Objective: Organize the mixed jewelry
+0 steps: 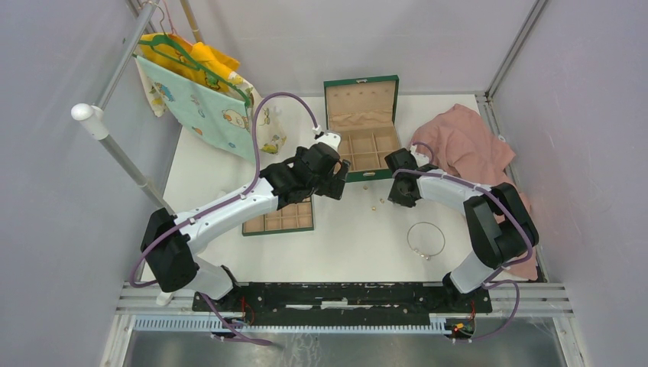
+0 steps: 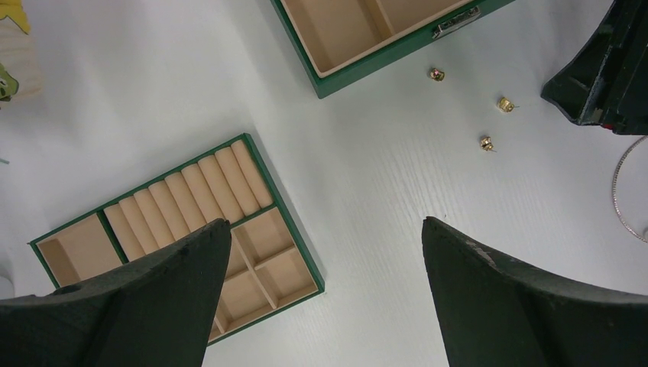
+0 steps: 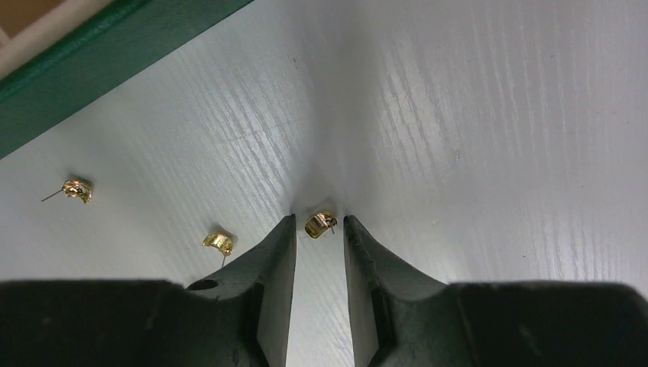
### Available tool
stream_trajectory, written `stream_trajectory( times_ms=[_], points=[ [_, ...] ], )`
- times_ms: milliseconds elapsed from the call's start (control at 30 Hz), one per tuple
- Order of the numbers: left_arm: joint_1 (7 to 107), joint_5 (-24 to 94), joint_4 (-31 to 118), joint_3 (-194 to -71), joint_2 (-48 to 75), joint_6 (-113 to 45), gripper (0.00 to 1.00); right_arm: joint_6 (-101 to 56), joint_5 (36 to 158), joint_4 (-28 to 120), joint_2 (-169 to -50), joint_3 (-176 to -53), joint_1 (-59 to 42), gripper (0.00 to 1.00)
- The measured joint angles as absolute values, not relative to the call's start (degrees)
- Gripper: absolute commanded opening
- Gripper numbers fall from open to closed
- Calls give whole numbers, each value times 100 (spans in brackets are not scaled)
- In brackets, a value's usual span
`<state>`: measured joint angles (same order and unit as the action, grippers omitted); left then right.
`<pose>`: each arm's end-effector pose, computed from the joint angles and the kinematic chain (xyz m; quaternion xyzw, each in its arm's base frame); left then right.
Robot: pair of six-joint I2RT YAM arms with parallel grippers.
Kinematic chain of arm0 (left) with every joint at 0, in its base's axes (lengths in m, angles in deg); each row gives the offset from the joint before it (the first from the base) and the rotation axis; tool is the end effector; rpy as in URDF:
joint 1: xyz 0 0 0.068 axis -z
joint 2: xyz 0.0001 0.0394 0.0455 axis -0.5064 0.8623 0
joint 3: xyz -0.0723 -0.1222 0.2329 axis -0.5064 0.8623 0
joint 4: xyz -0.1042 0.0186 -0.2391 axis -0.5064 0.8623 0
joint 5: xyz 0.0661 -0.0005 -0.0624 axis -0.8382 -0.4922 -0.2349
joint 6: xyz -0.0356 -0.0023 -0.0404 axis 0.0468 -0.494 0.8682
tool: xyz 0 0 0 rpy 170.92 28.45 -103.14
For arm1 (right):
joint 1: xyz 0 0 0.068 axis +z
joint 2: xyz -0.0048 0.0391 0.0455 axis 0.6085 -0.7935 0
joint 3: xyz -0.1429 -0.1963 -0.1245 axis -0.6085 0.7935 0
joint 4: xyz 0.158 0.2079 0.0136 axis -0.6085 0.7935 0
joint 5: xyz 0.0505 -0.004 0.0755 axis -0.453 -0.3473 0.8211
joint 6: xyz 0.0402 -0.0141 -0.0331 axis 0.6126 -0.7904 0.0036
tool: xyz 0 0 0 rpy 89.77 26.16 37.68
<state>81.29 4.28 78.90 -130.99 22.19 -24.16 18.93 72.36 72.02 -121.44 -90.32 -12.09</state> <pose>0.2118 -0.2387 0.2995 0.1625 0.8994 -0.0681 0.4001 0.2735 0.1182 0.1582 0.2177 0.9467 -0.0073 0.2371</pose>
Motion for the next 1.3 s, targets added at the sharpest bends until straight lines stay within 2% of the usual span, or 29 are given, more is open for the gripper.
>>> stream_trajectory(
  times_ms=[233, 533, 667, 767, 1133, 1300],
  points=[
    [8129, 428, 7908, -13099, 2219, -2416, 100, 1939, 7238, 7228, -12087, -8970, -1209, 25],
    [8129, 428, 7925, -13099, 2219, -2416, 100, 1889, 7114, 7395, -12030, -8944, -1207, 31],
    [8129, 428, 7928, -13099, 2219, -2416, 100, 1646, 7096, 7403, -12030, -8946, -1207, 38],
    [8129, 428, 7928, -13099, 2219, -2416, 100, 1379, 7096, 7462, -12065, -9047, -1207, 39],
    [8129, 426, 7928, -13099, 2219, -2416, 100, 1052, 7114, 7517, -12244, -9281, -1209, 37],
    [8129, 418, 7928, -13099, 2219, -2416, 100, 1049, 7155, 7506, -12325, -9285, -1209, 32]
  ],
)
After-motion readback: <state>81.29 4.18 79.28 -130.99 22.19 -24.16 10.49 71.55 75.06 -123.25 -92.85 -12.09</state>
